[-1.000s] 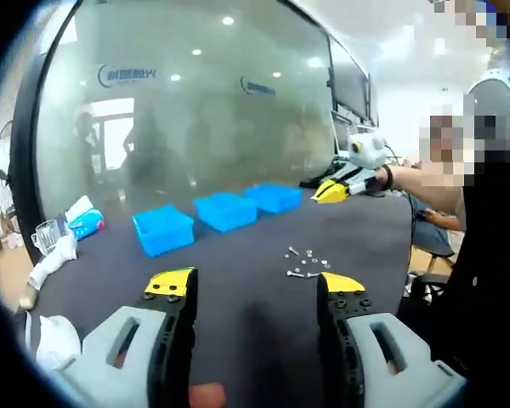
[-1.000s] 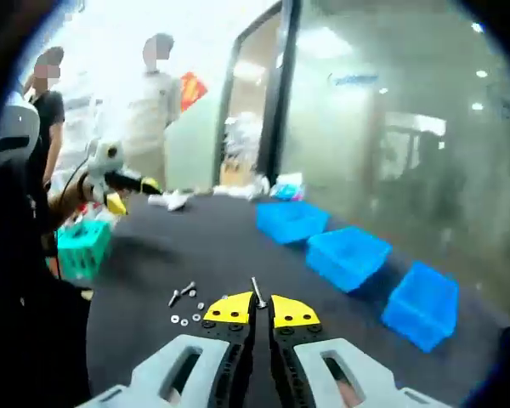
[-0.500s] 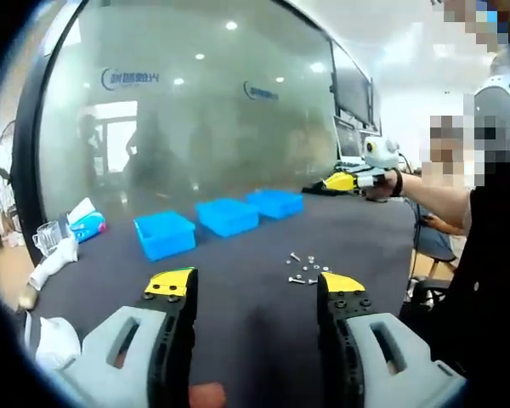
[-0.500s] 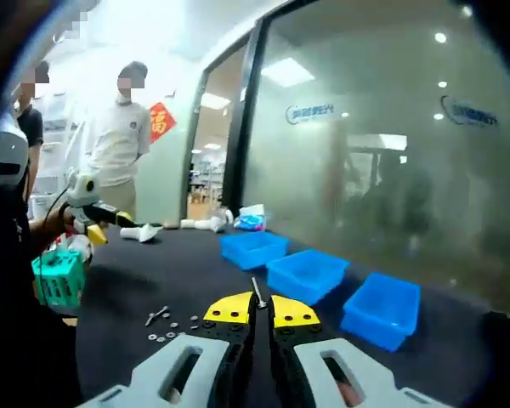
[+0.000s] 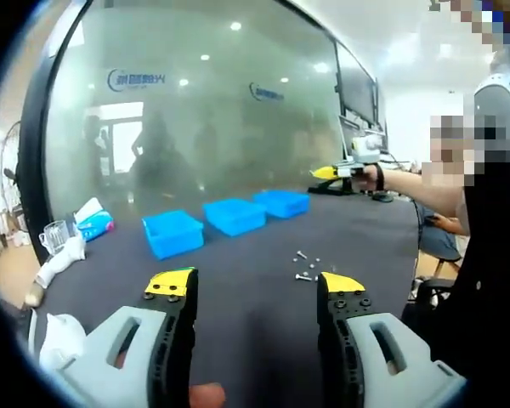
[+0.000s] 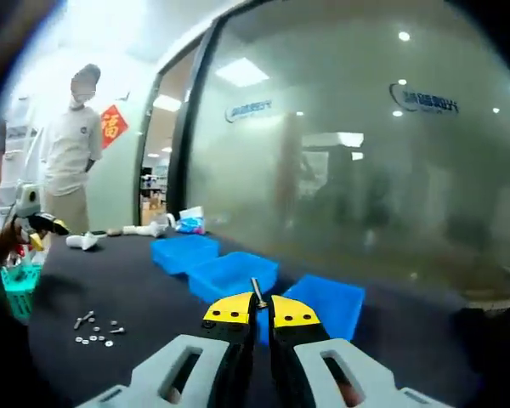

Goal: Sort the screws, nuts, and washers into the corresponding bins

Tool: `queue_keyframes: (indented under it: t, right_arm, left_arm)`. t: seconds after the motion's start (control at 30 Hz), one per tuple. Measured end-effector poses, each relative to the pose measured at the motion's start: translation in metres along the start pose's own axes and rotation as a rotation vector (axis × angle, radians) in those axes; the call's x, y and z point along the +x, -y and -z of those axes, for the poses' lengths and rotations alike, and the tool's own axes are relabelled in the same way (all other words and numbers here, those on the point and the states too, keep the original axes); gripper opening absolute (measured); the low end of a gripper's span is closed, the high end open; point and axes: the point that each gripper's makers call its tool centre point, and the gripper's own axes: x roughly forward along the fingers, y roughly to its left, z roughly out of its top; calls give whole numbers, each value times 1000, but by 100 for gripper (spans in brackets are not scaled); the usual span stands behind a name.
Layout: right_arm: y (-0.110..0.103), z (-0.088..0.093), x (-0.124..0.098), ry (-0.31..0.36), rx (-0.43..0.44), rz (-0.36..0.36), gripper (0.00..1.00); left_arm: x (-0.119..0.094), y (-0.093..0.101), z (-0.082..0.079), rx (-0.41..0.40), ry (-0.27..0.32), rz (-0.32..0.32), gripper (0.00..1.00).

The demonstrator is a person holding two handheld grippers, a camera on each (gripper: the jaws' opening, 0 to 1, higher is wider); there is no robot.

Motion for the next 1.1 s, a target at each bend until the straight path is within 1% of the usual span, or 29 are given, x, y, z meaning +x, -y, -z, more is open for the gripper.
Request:
queue_keyframes:
  t: [0.1, 0.23, 0.3, 0.33, 0.43, 0.57, 0.73, 0.97, 1.0, 1.03, 1.07, 1.1]
  right_arm:
    - [14, 2, 14, -15, 4, 13, 3]
    - [25, 9, 34, -70, -10, 16, 3]
    - [35, 11, 50, -91, -9, 25, 3]
    - [39, 15, 58, -117, -6, 26, 3]
    - [48, 19, 71, -153, -16, 35, 3]
    - [55, 24, 78, -190, -11, 50, 3]
    - [62, 35, 79, -230, -18, 69, 3]
    - [68, 42, 79, -249, -5, 93, 4]
    - [69, 41, 79, -245, -8, 95, 6]
    - [72, 41, 78, -244, -16, 108, 11]
    - [76, 37, 79, -227, -30, 125, 20]
    - [76, 37, 79, -223, -20, 124, 29]
  left_arm:
    - [0, -1, 1, -2, 0, -3, 55]
    - [-1, -2, 1, -4, 0, -7, 55]
    - [-1, -3, 1, -8, 0, -9, 55]
    - [-1, -3, 2, -8, 0, -10, 55]
    - [-1, -3, 3, -10, -3, -11, 55]
    - [-2, -4, 4, -13, -3, -16, 55]
    - [-3, -6, 5, -14, -4, -23, 55]
    - [-3, -6, 3, -12, -1, -29, 55]
    - [-4, -6, 3, -14, 0, -29, 55]
    - [-4, -6, 3, -15, 0, -30, 55]
    - [-4, -6, 4, -14, -1, -31, 55]
    - [-4, -6, 4, -16, -2, -30, 55]
